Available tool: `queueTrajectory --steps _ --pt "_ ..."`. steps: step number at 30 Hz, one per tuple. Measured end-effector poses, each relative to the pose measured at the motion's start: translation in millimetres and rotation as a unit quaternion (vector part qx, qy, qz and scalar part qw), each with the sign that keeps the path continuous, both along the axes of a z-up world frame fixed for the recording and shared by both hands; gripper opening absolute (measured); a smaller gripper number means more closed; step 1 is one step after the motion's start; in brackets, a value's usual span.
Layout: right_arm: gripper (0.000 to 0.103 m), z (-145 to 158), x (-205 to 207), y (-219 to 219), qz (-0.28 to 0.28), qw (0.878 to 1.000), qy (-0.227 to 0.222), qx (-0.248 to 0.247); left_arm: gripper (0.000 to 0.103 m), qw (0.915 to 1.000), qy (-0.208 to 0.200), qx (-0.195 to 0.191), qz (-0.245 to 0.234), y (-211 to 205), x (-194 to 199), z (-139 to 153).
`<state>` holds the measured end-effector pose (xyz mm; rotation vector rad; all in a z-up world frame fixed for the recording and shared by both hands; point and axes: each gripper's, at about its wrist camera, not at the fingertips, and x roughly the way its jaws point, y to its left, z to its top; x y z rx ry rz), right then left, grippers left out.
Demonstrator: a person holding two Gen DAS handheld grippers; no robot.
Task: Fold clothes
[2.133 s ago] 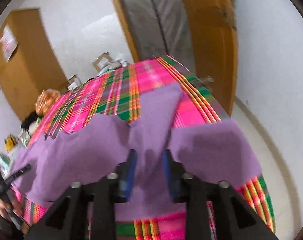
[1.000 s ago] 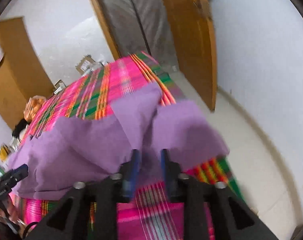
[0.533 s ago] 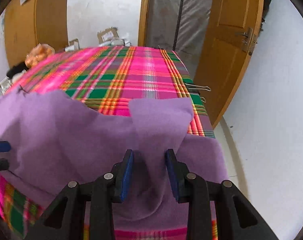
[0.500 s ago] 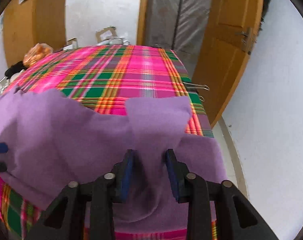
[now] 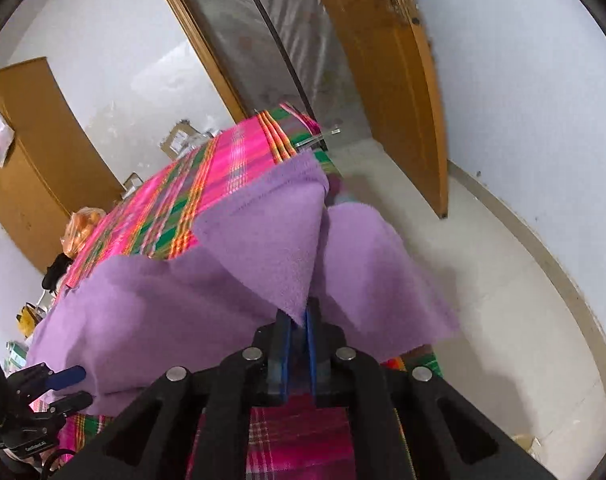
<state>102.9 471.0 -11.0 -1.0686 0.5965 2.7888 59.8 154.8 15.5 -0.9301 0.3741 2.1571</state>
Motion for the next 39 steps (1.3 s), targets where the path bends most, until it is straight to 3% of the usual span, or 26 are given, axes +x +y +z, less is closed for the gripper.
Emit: queueTrajectory --steps 3,4,10,16,18,19,20,24,27,30,32,35,37,39 --pt "0.030 10 -3 -20 0.012 0.996 -0.003 0.086 0.036 0.9999 -0.005 0.008 0.003 -1 -2 0" --pt "0.031 12 -5 -27 0.018 0.994 -0.001 0.109 0.034 0.9999 -0.006 0.011 0.005 -2 -3 0" --pt "0.031 19 -20 -53 0.037 0.978 -0.008 0.207 0.027 0.9998 -0.008 0.014 0.012 -5 -5 0" --pt "0.031 14 -30 -71 0.068 0.962 -0.026 0.264 0.027 0.9998 -0.009 0.015 0.012 -4 -5 0" --pt "0.031 12 -32 -70 0.071 0.962 -0.026 0.263 0.027 0.9998 -0.010 0.016 0.012 -5 -5 0" --pt "0.024 12 -30 -66 0.065 0.965 -0.024 0.254 0.027 0.9997 -0.010 0.017 0.012 -5 -5 0" --pt "0.005 13 -28 -62 0.059 0.967 -0.021 0.246 0.027 0.9997 -0.011 0.017 0.012 -5 -6 0" --pt "0.005 24 -5 -28 0.018 0.989 0.020 0.148 0.022 0.9997 -0.011 0.017 0.016 -4 -7 0" --pt "0.005 25 20 7 -0.015 0.998 0.060 0.024 0.018 0.9996 -0.012 0.019 0.019 -5 -7 0" --pt "0.005 6 40 41 -0.055 0.989 0.077 -0.118 0.015 0.9995 -0.012 0.020 0.021 -6 -8 0" --pt "0.005 -17 48 57 -0.080 0.978 0.057 -0.185 0.014 0.9995 -0.013 0.020 0.022 -7 -7 0" --pt "0.004 -22 56 65 -0.084 0.972 0.063 -0.210 0.012 0.9995 -0.012 0.019 0.021 -7 -6 1" --pt "0.012 -23 60 69 -0.083 0.969 0.070 -0.222 0.011 0.9996 -0.011 0.019 0.021 -6 -6 2" --pt "0.031 -22 57 72 -0.081 0.966 0.076 -0.235 0.009 0.9996 -0.010 0.019 0.021 -6 -7 3"
